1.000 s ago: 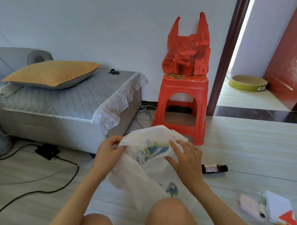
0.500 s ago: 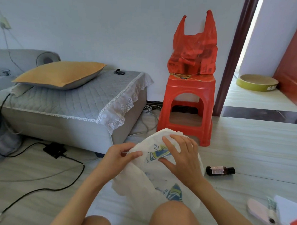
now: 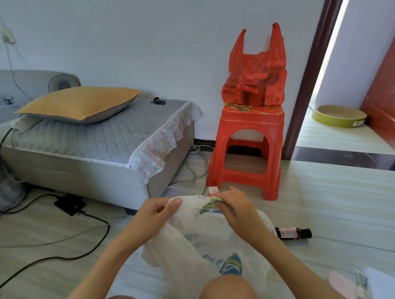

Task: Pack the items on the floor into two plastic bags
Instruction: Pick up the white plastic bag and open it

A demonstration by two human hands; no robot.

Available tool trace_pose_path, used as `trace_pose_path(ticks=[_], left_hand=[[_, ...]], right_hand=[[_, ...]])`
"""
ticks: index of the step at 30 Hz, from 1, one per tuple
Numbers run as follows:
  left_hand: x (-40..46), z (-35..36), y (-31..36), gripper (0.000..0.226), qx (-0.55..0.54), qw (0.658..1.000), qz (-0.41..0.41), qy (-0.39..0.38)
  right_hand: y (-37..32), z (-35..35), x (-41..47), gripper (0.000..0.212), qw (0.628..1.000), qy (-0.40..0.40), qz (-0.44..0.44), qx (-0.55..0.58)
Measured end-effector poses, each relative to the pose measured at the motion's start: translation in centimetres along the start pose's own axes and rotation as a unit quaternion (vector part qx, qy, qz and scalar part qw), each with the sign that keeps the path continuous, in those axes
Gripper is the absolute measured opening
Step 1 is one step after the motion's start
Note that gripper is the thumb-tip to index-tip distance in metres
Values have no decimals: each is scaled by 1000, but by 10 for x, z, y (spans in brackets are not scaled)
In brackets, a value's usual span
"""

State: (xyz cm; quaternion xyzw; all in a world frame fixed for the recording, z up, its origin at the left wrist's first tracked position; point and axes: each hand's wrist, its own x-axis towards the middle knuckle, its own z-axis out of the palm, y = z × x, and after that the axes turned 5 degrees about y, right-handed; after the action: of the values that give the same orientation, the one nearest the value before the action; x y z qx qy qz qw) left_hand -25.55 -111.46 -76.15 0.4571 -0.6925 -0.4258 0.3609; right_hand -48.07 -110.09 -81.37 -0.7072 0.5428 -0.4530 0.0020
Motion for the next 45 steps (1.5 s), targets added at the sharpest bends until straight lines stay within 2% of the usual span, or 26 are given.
trace_pose_path(ticks=[2, 3, 5, 7, 10, 12, 14, 16, 18, 21, 23, 25, 27, 28, 29, 30, 31, 33, 35, 36, 38, 40, 43, 45], left_hand=[[6, -4, -8, 43, 35, 996, -17, 81], [8, -6, -12, 36, 48, 993, -23, 109], [11, -9, -17, 20, 48, 987, -33, 149], [12, -9, -15, 6, 20, 983, -36, 176], [10, -7, -13, 14, -30, 988, -48, 146], [10, -6, -12, 14, -75, 988, -75, 110], [8, -6, -12, 31, -127, 982, -114, 85], [9, -8, -13, 36, -140, 976, -144, 85], [10, -9, -15, 32, -69, 983, -131, 112], [11, -10, -16, 40, 66, 986, -82, 131], [11, -11, -19, 36, 118, 985, -72, 100], [12, -11, -24, 20, 204, 974, -66, 67], [12, -12, -27, 6, 272, 958, -62, 70], [12, -12, -27, 5, 275, 956, -63, 83], [12, -11, -26, 7, 244, 962, -78, 99], [13, -12, -25, 10, 169, 973, -111, 115], [13, -11, -22, 14, 64, 978, -158, 120], [13, -12, -18, 20, -122, 955, -253, 93], [15, -17, -17, 24, -189, 936, -288, 75], [17, -20, -16, 25, -195, 937, -282, 73], [20, -26, -12, 22, -176, 951, -237, 95], [25, -31, -11, 17, -111, 966, -187, 139], [37, -34, -24, 14, 34, 976, -118, 178], [45, -35, -45, 14, 175, 964, -101, 173]], right_hand=[[-4, -4, 1, 17, 986, 1, 122, 118], [-5, -5, 2, 13, 976, 13, 149, 156], [-9, -6, 2, 26, 962, 32, 178, 206], [-14, -8, 3, 29, 943, 29, 213, 252], [-17, -13, 4, 17, 875, 11, 304, 377], [-14, -20, 6, 19, 836, -15, 354, 419], [-11, -25, 6, 24, 817, -49, 375, 435], [-9, -26, 5, 19, 815, -69, 378, 433], [-8, -25, 4, 18, 814, -58, 387, 430], [-9, -24, 9, 22, 812, -10, 394, 431], [-8, -28, 16, 22, 803, 13, 404, 438], [-7, -33, 22, 22, 797, 30, 416, 436], [-6, -35, 25, 21, 814, 35, 413, 407], [-4, -34, 25, 20, 849, 39, 396, 349], [1, -33, 24, 20, 899, 39, 359, 250], [7, -31, 23, 19, 942, 33, 307, 130], [12, -30, 23, 19, 966, 21, 256, 29], [17, -28, 21, 20, 975, 9, 217, -41], [20, -26, 20, 18, 976, 2, 217, 0], [20, -25, 19, 15, 974, -4, 225, 38], [20, -24, 18, 11, 966, -13, 240, 98], [21, -22, 16, 13, 958, -18, 256, 125], [29, -16, 20, 10, 956, -31, 271, 109], [36, -11, 26, 9, 958, -67, 267, 81]])
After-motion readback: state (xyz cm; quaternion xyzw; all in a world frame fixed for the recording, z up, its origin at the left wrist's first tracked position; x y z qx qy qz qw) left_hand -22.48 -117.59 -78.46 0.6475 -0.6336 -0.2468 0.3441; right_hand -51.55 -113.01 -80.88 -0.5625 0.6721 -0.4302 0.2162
